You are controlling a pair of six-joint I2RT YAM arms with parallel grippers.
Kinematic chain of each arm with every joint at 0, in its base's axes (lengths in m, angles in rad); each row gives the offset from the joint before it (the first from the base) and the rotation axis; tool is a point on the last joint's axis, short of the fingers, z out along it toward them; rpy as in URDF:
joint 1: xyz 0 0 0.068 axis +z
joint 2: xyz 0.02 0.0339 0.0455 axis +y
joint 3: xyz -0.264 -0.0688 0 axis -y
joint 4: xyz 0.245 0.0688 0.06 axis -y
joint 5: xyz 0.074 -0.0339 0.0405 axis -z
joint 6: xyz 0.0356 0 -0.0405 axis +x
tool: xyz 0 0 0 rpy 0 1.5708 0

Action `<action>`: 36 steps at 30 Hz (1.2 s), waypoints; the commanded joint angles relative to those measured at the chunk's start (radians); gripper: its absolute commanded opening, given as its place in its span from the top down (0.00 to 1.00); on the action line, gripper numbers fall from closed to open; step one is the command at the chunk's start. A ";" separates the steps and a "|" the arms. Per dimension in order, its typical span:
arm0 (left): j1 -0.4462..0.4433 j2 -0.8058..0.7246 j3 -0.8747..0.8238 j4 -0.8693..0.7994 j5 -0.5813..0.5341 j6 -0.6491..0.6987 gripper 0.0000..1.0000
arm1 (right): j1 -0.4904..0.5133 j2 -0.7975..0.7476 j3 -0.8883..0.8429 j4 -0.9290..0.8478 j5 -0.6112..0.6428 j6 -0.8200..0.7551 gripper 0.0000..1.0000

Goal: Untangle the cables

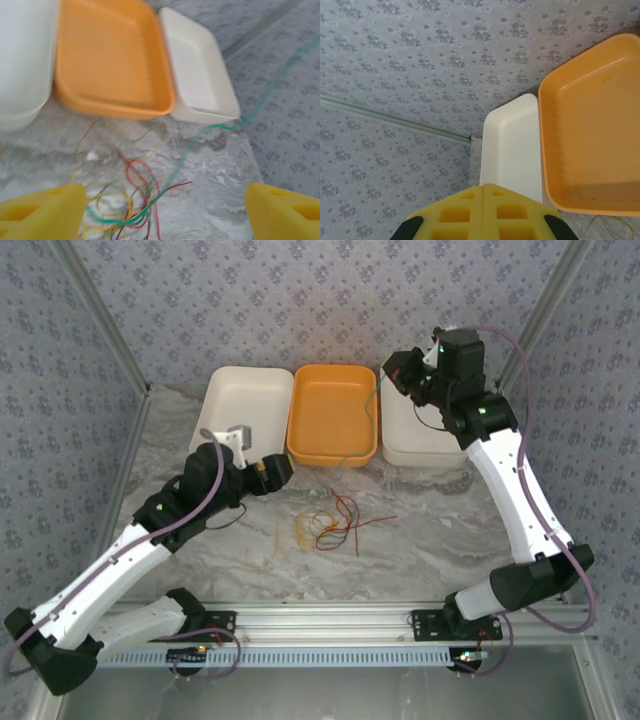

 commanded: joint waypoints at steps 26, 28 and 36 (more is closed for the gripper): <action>-0.190 0.520 0.259 0.216 -0.176 0.829 0.35 | 0.170 0.040 0.160 -0.093 -0.131 -0.018 1.00; -0.183 0.519 0.258 0.221 -0.159 0.807 0.79 | 0.169 0.030 0.158 -0.093 -0.115 -0.019 1.00; -0.150 0.399 0.212 0.214 -0.138 0.740 1.00 | 0.119 0.028 0.159 -0.139 -0.082 -0.081 0.96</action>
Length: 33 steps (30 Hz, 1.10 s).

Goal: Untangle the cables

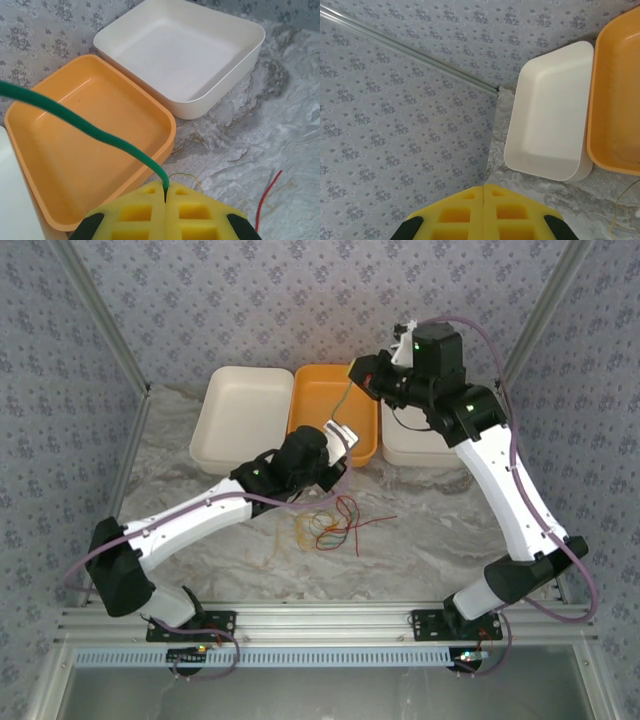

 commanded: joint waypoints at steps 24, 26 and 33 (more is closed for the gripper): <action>0.674 0.202 0.273 0.003 0.293 -0.222 1.00 | 0.086 -0.349 -0.512 0.091 0.252 -0.163 0.14; 0.699 0.304 0.349 -0.032 0.312 -0.215 1.00 | 0.109 -0.389 -0.571 0.093 0.267 -0.168 0.14; 0.727 0.574 0.487 -0.019 0.398 -0.239 1.00 | 0.130 -0.456 -0.688 0.090 0.268 -0.188 0.14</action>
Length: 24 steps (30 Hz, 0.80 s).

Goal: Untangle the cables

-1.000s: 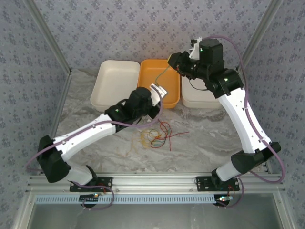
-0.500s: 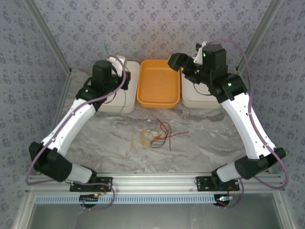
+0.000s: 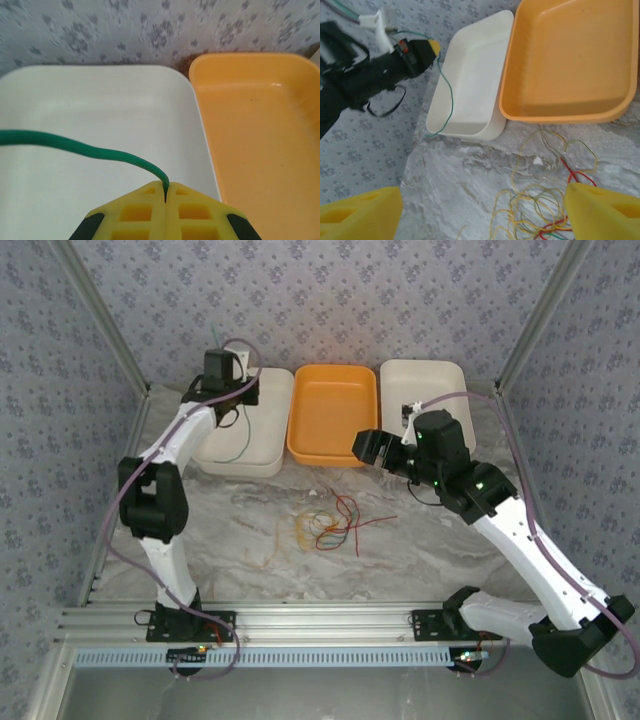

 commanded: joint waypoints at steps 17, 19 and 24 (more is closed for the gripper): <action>0.086 0.360 0.458 -0.354 0.374 -0.418 0.43 | 0.009 -0.023 -0.108 0.026 0.031 -0.009 0.13; 0.086 0.352 0.479 -0.391 0.389 -0.436 0.39 | 0.006 -0.028 -0.112 0.018 0.039 -0.010 0.13; 0.083 0.240 0.433 -0.387 0.410 -0.469 0.38 | -0.001 -0.030 -0.121 0.018 0.057 -0.012 0.13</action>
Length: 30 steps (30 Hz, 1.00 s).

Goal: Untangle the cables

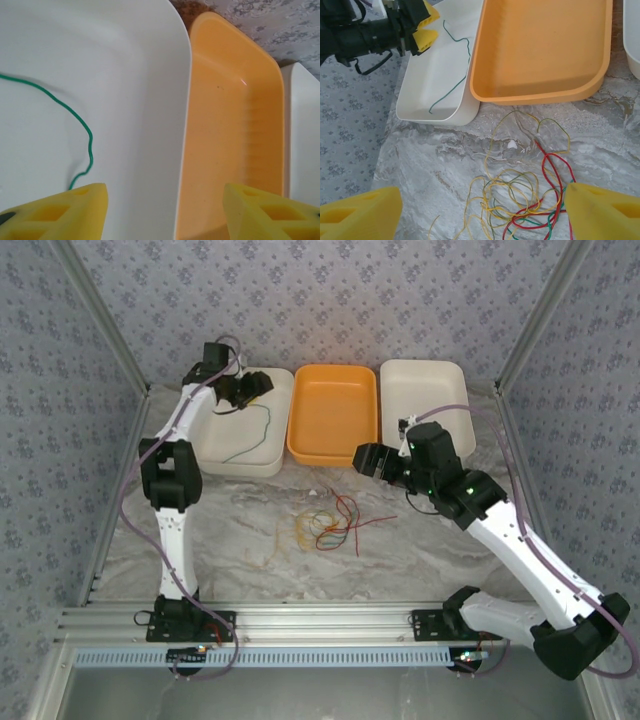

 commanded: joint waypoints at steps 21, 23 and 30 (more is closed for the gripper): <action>-0.722 -0.853 -1.089 0.128 -0.570 -0.154 0.46 | 0.032 0.036 -0.429 0.135 0.045 0.167 0.39; -0.765 -0.850 -1.135 0.149 -0.584 -0.172 0.43 | 0.042 0.062 -0.453 0.171 0.024 0.184 0.43; -0.817 -0.775 -1.164 0.183 -0.578 -0.255 0.32 | 0.091 0.093 -0.486 0.223 0.038 0.226 0.46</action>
